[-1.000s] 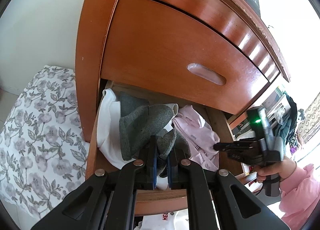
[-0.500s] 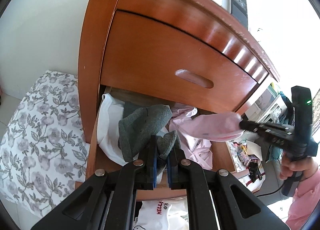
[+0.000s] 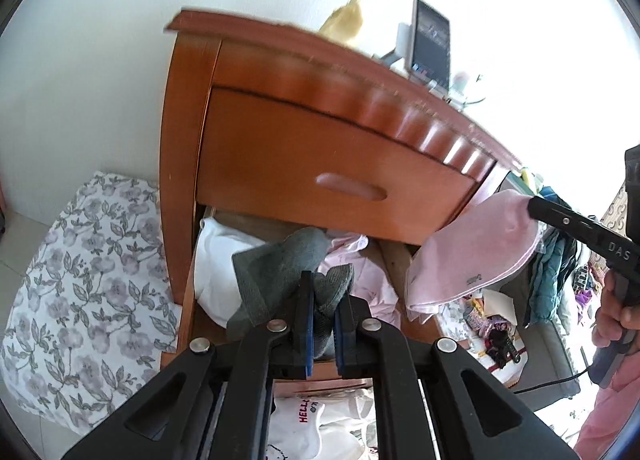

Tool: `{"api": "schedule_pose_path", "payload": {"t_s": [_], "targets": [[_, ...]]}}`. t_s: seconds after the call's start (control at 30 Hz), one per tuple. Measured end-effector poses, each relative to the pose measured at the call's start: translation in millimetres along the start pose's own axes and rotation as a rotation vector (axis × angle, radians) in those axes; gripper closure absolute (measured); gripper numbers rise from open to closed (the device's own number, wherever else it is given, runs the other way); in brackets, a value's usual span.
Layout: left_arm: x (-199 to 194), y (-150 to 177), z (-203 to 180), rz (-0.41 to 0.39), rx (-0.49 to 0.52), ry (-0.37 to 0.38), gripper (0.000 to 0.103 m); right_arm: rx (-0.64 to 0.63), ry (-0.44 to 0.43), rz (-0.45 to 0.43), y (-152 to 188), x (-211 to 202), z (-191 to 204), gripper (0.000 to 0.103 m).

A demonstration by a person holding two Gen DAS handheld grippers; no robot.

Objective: Take underwear out of drawer
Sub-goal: 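Lift the grey sock and pink garment out of the drawer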

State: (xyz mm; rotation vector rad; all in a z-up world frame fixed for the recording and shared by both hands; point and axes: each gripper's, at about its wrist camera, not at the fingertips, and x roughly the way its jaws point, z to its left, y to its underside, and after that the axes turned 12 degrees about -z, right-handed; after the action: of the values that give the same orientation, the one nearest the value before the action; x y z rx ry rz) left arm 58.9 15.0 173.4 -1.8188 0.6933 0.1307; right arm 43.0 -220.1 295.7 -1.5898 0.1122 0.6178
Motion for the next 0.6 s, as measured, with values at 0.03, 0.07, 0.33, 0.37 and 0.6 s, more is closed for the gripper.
{"api": "schedule_pose_path", "payload": {"t_s": [0.03, 0.07, 0.33, 0.37, 0.6], "targets": [[-5, -3, -2, -0.012, 0.004, 0.002, 0.096, -0.004, -0.001, -0.016, -3, -7, 2, 0.100], [-11, -5, -4, -0.027, 0.007, 0.007, 0.096, -0.008, -0.001, -0.035, -5, -15, 5, 0.100], [-70, -28, -32, -0.167, 0.049, 0.073, 0.096, -0.025, -0.010, -0.155, -16, -78, 13, 0.100], [-76, -29, -34, -0.178, 0.052, 0.083, 0.096, -0.026, -0.013, -0.165, -16, -84, 15, 0.100], [-117, -35, -68, -0.242, 0.122, 0.169, 0.096, -0.033, -0.016, -0.204, -3, -124, 21, 0.100]]}}
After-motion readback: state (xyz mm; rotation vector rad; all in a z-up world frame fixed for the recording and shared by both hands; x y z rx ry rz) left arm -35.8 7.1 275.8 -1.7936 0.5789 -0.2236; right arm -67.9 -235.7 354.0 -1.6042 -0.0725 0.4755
